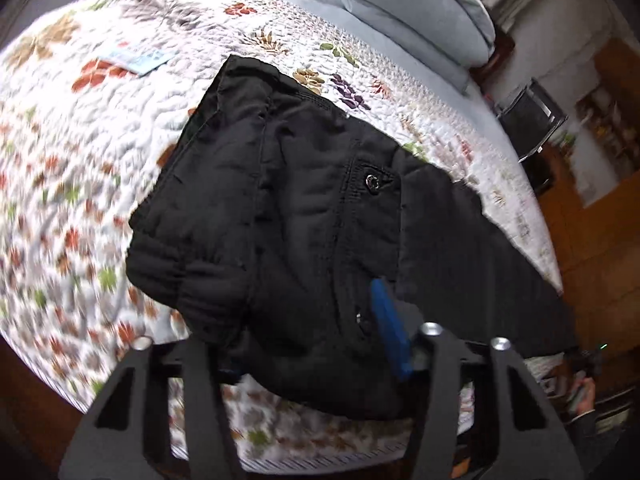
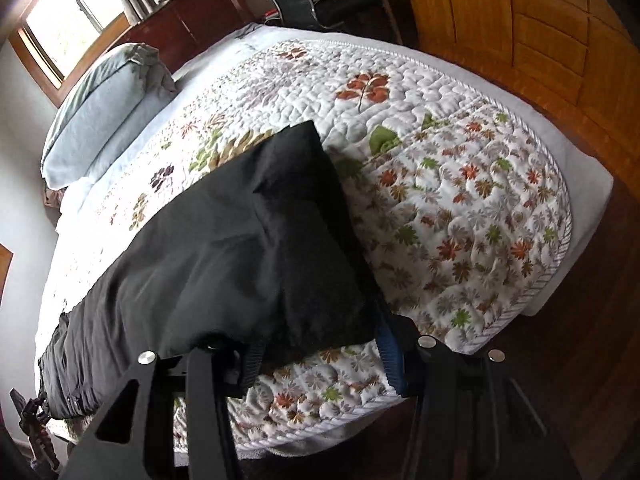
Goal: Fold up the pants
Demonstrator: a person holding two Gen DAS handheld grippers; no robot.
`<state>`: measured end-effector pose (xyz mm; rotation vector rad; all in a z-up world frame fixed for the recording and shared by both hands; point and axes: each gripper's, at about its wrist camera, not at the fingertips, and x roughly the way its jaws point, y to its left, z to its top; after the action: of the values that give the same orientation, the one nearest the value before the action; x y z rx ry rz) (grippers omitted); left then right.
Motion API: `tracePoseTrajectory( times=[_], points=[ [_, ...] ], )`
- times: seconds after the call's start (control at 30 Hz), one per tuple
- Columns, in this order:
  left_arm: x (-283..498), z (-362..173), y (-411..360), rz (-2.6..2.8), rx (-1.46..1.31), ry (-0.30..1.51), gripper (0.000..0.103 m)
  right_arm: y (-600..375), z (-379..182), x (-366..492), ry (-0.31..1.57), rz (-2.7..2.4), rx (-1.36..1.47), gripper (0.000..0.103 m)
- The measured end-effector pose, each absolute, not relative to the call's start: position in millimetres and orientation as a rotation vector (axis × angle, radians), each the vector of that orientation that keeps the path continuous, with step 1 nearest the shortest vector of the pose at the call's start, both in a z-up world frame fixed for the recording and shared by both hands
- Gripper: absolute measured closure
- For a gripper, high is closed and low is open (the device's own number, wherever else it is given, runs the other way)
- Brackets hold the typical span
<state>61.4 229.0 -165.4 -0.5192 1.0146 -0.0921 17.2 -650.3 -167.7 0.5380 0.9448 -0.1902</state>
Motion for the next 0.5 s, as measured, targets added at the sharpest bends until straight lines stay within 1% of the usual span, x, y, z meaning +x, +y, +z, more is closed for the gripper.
tracePoseTrajectory(
  times=[0.03,0.07,0.1,0.13,0.23,0.3,0.37,0.4,0.5],
  points=[
    [61,-162,232,-0.093,-0.533,0.999,0.064,-651,-167,19,0.941,-0.188,0.541,0.052],
    [56,-158,237,-0.1,-0.555,0.963,0.07,-651,-167,21,0.937,-0.185,0.542,0.052],
    [52,-153,241,-0.112,-0.568,0.928,0.074,-650,-166,24,0.935,-0.188,0.535,0.052],
    [52,-151,242,-0.114,-0.56,0.911,0.075,-649,-167,26,0.94,-0.196,0.523,0.052],
    [60,-169,237,-0.061,-0.459,1.019,0.074,-650,-174,30,0.971,-0.229,0.524,0.052],
    [60,-169,237,-0.056,-0.472,1.019,0.073,-650,-175,23,0.98,-0.254,0.524,0.051],
    [58,-166,239,-0.058,-0.481,1.011,0.072,-652,-174,14,1.014,-0.311,0.483,0.045],
    [57,-165,240,-0.056,-0.482,1.011,0.071,-653,-173,7,1.024,-0.344,0.455,0.044],
    [54,-164,242,-0.051,-0.482,1.023,0.069,-659,-165,-20,0.992,-0.367,0.481,0.043]
  ],
)
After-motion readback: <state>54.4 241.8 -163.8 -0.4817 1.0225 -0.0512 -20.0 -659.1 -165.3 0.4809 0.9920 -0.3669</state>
